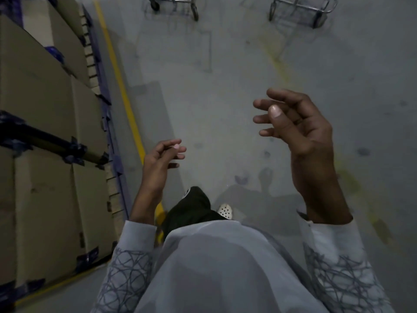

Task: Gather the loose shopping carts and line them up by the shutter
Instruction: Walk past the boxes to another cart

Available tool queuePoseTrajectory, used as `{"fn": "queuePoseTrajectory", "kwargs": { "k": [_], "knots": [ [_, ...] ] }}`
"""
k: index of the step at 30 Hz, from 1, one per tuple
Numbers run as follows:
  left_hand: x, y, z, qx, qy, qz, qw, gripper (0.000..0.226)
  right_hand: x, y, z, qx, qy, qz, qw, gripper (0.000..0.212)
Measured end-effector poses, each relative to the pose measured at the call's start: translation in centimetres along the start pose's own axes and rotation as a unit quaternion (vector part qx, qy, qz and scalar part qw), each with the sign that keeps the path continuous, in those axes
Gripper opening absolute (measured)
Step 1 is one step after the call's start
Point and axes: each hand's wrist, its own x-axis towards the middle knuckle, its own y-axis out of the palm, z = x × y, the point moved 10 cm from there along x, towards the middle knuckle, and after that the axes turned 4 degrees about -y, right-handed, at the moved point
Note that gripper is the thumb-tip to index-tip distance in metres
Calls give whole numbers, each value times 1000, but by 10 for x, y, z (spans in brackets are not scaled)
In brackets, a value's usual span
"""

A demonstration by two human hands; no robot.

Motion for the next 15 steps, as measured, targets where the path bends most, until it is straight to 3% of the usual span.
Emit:
{"fn": "queuePoseTrajectory", "kwargs": {
  "k": [10, 15],
  "knots": [
    [191, 61, -176, -32, 145, 44, 988, 32, 227, -3, -191, -24, 137, -22, 990, 28],
    [297, 96, -269, -44, 181, 81, 979, 38, 347, -4, -232, -25, 175, -47, 983, 22]
  ]
}}
